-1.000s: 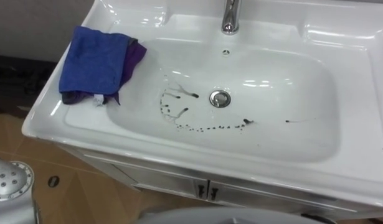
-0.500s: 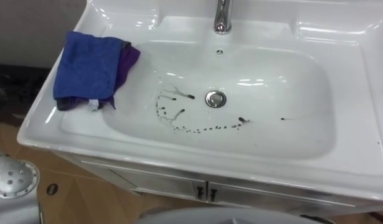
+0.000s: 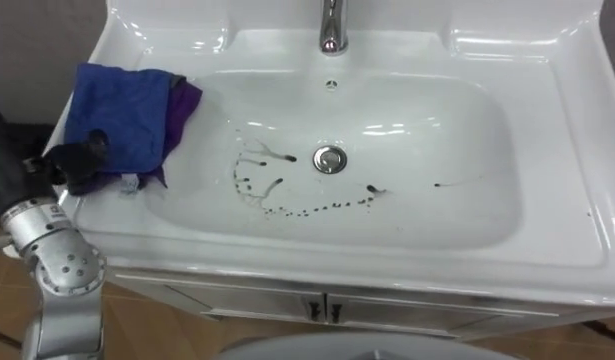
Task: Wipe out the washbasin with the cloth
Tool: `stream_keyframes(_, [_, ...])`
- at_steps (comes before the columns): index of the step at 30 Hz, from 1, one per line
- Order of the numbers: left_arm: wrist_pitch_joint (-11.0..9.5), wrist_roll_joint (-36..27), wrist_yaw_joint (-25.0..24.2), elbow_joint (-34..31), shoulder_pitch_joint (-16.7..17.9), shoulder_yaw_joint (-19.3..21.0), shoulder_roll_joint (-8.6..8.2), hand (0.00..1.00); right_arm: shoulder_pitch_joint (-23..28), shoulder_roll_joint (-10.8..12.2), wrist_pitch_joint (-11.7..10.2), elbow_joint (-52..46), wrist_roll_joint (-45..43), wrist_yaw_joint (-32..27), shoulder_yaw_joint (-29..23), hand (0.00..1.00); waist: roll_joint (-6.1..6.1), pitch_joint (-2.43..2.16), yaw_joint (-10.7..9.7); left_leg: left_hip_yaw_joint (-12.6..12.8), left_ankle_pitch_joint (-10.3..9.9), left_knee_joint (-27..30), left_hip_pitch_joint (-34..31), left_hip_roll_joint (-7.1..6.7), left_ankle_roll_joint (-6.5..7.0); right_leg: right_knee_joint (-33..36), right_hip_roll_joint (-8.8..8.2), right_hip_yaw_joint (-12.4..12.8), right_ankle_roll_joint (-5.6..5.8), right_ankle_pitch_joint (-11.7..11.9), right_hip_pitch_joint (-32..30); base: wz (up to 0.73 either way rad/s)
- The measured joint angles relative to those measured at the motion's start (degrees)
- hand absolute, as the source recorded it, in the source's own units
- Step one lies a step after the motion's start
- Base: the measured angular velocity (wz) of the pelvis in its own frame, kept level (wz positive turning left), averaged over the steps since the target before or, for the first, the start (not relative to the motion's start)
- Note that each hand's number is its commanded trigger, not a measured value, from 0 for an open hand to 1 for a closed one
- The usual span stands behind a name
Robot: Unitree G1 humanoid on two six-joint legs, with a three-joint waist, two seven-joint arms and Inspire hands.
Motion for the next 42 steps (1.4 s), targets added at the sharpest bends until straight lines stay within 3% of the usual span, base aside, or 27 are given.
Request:
stream_keyframes(1, [0.0, 0.0, -0.4, 0.3, -0.1, -0.1, 0.02, 0.0, 0.0, 0.0, 0.0, 0.0, 0.0, 0.4, 0.1, 0.0, -0.31, 0.22, 0.1, 0.5, 0.0, -0.1, 0.3, 0.06, 0.0, 0.1, 0.04, 0.2, 0.0, 0.0, 0.1, -0.13])
stream_keyframes(6, [0.2, 3.0, -0.6, 2.5, -0.1, -1.9, 0.28, 0.0, -0.3, 0.1, 0.0, -0.4, -1.0, 0.4, 0.0, 0.0, -0.41, 0.31, -1.4, 0.8, 0.0, -0.1, 0.6, 0.02, 0.0, 0.1, -0.07, 0.2, 0.02, 0.0, 0.3, -0.02])
stream_keyframes(15, [0.6, 6.2, -2.7, 5.1, -2.3, -3.6, 0.97, 0.0, 0.2, 0.1, 0.1, -0.4, -2.8, 0.4, 0.1, 0.0, -0.56, 0.26, -2.0, 2.0, 0.0, -1.0, 0.9, 0.27, 0.01, 0.2, 0.41, 2.4, -0.03, 0.4, -0.7, -0.09])
stream_keyframes(18, [0.7, 6.9, -2.7, 7.3, -2.4, -3.7, 1.0, 0.0, 0.5, 0.4, 0.1, -0.4, -2.9, 0.4, 0.1, 0.0, -0.22, -0.13, -2.0, 2.4, 0.0, -1.0, 0.9, 0.49, 0.01, 0.2, 0.76, 3.1, -0.16, 0.7, -0.8, -0.11])
stream_keyframes(26, [0.8, 6.7, -2.8, 10.1, -2.5, -4.0, 1.0, 0.0, 0.6, 0.4, 1.2, -0.7, -3.6, 0.2, 0.1, 0.0, -0.26, -0.15, -3.0, 2.5, 0.0, -1.0, 0.9, 0.6, 0.01, 0.1, 0.91, 3.4, -0.26, 0.8, -0.9, -0.01])
stream_keyframes(42, [1.3, 8.6, -2.9, 11.1, -3.5, -4.4, 0.99, 0.0, 0.7, 0.5, 1.3, -0.9, -4.7, -0.2, 0.1, 0.0, -0.07, -0.03, -2.8, 3.8, 0.0, -1.3, 0.9, 0.72, 0.01, 0.7, 1.07, 4.8, -0.26, 0.8, -1.7, -0.03])
